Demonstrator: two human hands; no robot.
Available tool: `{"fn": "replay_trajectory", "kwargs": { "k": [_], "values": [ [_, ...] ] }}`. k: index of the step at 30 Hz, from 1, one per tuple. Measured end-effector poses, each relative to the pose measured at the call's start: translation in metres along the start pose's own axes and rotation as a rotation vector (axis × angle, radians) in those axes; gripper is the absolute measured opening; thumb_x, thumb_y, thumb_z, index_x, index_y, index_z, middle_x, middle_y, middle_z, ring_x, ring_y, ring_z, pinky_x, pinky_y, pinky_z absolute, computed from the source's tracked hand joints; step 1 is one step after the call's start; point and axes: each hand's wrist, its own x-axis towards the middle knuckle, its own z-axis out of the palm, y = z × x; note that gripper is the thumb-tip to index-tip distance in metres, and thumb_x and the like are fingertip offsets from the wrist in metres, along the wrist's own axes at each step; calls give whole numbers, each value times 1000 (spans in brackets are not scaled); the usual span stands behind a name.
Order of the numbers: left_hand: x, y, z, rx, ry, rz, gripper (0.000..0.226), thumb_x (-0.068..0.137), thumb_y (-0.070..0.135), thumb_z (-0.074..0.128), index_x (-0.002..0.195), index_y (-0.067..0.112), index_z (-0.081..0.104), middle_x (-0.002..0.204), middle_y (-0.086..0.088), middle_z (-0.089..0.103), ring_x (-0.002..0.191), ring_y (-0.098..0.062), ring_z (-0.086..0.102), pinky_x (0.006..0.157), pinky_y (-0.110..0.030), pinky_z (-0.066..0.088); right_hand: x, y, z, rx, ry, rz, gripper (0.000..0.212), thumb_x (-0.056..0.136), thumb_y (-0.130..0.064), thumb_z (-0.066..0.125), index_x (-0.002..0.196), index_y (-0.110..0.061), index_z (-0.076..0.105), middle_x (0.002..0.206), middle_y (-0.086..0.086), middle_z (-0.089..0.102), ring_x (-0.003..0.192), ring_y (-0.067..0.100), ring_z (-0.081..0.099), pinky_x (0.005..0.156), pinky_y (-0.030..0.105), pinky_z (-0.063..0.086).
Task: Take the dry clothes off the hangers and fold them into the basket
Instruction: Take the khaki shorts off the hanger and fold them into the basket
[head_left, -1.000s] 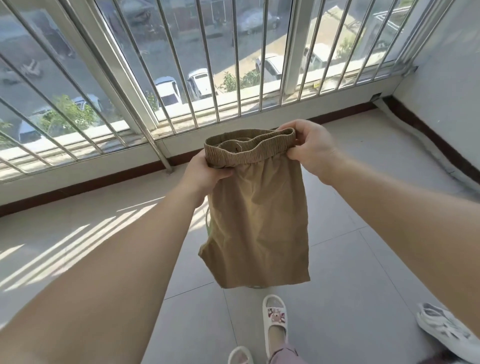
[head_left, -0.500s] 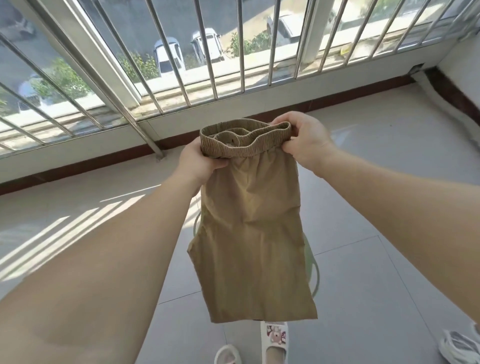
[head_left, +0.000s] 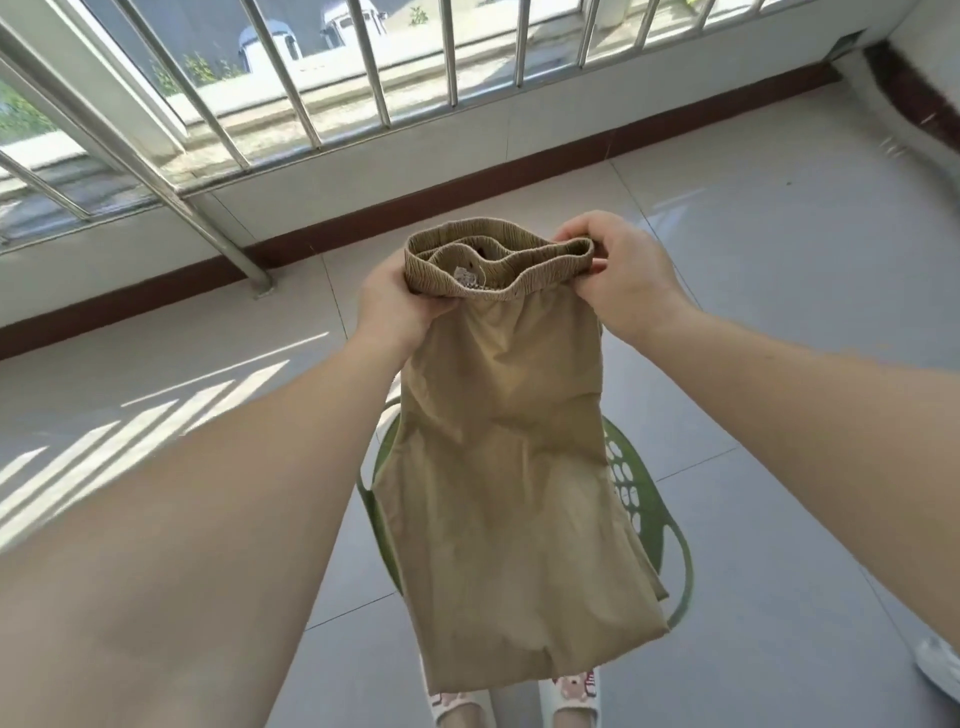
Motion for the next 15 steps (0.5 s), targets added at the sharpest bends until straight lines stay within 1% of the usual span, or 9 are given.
{"fn": "replay_trajectory", "kwargs": {
  "k": [2, 4, 6, 8, 9, 11, 12, 14, 15],
  "values": [
    [12, -5, 2, 16, 3, 40, 49, 67, -1, 79, 111, 10, 63, 100, 4, 63, 96, -11, 58, 88, -22, 49, 8, 3, 2, 5, 34, -20, 44, 76, 11, 50, 85, -31, 58, 85, -11, 59, 95, 22, 61, 90, 39, 51],
    [26, -7, 3, 67, 7, 95, 48, 66, 5, 81, 110, 11, 64, 102, 5, 64, 98, -11, 60, 93, -28, 49, 17, 4, 5, 6, 77, -46, 42, 76, 11, 51, 87, -29, 59, 82, -17, 57, 93, 20, 61, 89, 38, 51],
    [41, -8, 3, 105, 8, 135, 47, 65, 12, 82, 109, 13, 66, 104, 4, 66, 100, -13, 61, 95, -33, 49, 25, 4, 6, 3, 111, -70, 42, 74, 10, 51, 87, -30, 58, 82, -18, 57, 91, 19, 61, 88, 38, 51],
    [52, -8, 3, 130, 11, 150, 45, 65, 18, 82, 108, 14, 66, 105, 3, 67, 102, -15, 62, 94, -35, 49, 31, 5, 7, 3, 140, -89, 41, 73, 9, 51, 87, -29, 58, 81, -18, 56, 88, 16, 58, 87, 38, 51],
    [55, -10, 4, 131, 9, 147, 46, 65, 19, 82, 108, 13, 66, 105, 3, 67, 102, -15, 62, 94, -35, 49, 33, 6, 8, 5, 151, -88, 41, 73, 10, 50, 88, -28, 58, 81, -18, 55, 87, 14, 57, 87, 38, 51],
    [54, -15, 8, 120, 1, 144, 46, 66, 18, 82, 108, 11, 66, 104, 4, 66, 100, -13, 61, 94, -29, 48, 32, 14, 13, 6, 149, -62, 40, 73, 11, 49, 90, -24, 60, 80, -17, 54, 85, 14, 56, 86, 39, 51],
    [49, -19, 11, 107, -6, 145, 46, 66, 16, 82, 109, 10, 65, 103, 5, 65, 99, -11, 60, 92, -24, 48, 28, 21, 17, 1, 136, -42, 40, 73, 11, 49, 92, -22, 61, 79, -17, 54, 85, 17, 57, 86, 40, 50],
    [36, -35, 15, 65, -27, 117, 48, 67, 12, 82, 111, 8, 63, 105, 1, 65, 98, -10, 59, 87, -16, 47, 16, 32, 27, -14, 102, 6, 40, 73, 10, 51, 92, -23, 62, 79, -13, 55, 87, 25, 60, 86, 43, 50],
    [28, -44, 16, 46, -43, 83, 47, 67, 12, 82, 111, 8, 63, 105, 0, 65, 98, -10, 59, 87, -16, 48, 9, 39, 32, -15, 77, 31, 40, 74, 10, 52, 92, -24, 62, 80, -10, 56, 89, 28, 61, 86, 44, 50]
  ]
}}
